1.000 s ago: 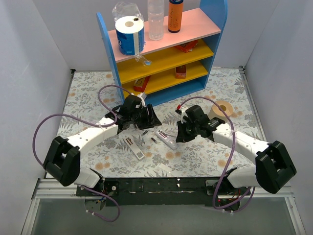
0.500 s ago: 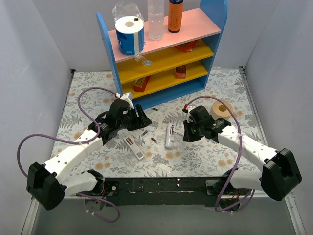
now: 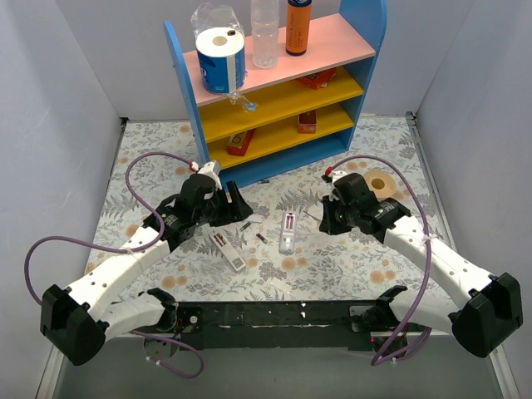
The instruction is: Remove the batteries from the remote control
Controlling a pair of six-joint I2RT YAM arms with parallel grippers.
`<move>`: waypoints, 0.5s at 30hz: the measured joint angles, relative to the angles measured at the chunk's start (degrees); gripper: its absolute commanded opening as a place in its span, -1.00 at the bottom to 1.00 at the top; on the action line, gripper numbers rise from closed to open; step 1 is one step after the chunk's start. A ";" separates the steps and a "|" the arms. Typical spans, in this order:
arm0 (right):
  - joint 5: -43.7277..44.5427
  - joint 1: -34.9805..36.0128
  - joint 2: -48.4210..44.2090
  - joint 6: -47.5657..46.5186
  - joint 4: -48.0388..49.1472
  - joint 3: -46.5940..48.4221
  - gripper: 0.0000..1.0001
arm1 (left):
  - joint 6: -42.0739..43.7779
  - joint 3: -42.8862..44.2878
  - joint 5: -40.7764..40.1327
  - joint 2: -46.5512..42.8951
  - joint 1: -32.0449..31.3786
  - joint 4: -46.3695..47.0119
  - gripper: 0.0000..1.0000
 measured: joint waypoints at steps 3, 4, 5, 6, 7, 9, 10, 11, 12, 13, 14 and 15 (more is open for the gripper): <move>1.88 -1.27 -1.27 0.13 -0.44 -0.63 -0.97 | 0.57 -0.02 -0.72 -0.37 0.00 0.00 0.96; 2.62 -2.01 -1.92 0.22 -0.39 -1.44 -0.97 | 0.94 -0.04 -1.11 -0.55 0.00 0.00 0.96; 3.08 -2.47 -2.34 0.28 -0.37 -2.14 -0.97 | 1.44 -0.09 -1.51 -0.72 0.00 0.00 0.96; 3.65 -3.04 -2.73 0.33 -0.37 -3.08 -0.97 | 1.49 -0.17 -1.84 -0.92 0.00 0.00 0.96; 4.02 -3.54 -2.93 0.39 -0.26 -3.98 -0.93 | 1.62 -0.28 -2.19 -1.14 0.00 -0.02 0.96; 4.74 -4.31 -2.82 0.46 -0.04 -5.77 -0.91 | 2.08 -0.61 -2.86 -1.64 0.00 -0.07 0.96; 5.25 -4.59 -2.54 0.46 0.02 -6.43 -0.91 | 2.38 -0.96 -3.17 -2.10 0.00 -0.11 0.96; 5.66 -4.83 -2.23 0.44 0.15 -6.91 -0.91 | 2.60 -1.27 -3.32 -2.56 0.00 -0.15 0.96; 6.23 -5.09 -1.73 0.35 0.72 -7.61 -0.88 | 3.02 -1.79 -3.65 -3.41 0.00 -0.07 0.96; 6.60 -5.25 -1.33 0.33 0.96 -7.98 -0.83 | 3.26 -2.19 -3.87 -4.07 0.00 0.00 0.96; 7.06 -5.31 -0.94 0.31 1.77 -8.61 -0.77 | 3.52 -2.75 -4.26 -4.92 0.00 0.09 0.96; 7.39 -5.38 -0.63 0.44 2.64 -9.35 -0.65 | 3.82 -3.37 -4.63 -5.84 0.00 0.15 0.96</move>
